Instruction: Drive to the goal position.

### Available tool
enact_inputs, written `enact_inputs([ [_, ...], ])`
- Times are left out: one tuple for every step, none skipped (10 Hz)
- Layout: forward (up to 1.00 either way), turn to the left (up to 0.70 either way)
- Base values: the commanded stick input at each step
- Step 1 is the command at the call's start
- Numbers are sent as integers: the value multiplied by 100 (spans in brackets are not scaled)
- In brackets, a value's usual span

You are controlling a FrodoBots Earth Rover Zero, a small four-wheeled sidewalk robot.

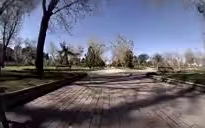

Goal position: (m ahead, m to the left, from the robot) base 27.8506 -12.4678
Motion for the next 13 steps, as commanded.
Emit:
enact_inputs([
  [85,0],
  [85,-11],
  [85,-28],
  [85,-34],
  [85,-27],
  [85,0],
  [85,0],
  [85,0],
  [85,0],
  [85,0],
  [85,0],
  [85,0],
  [85,0],
])
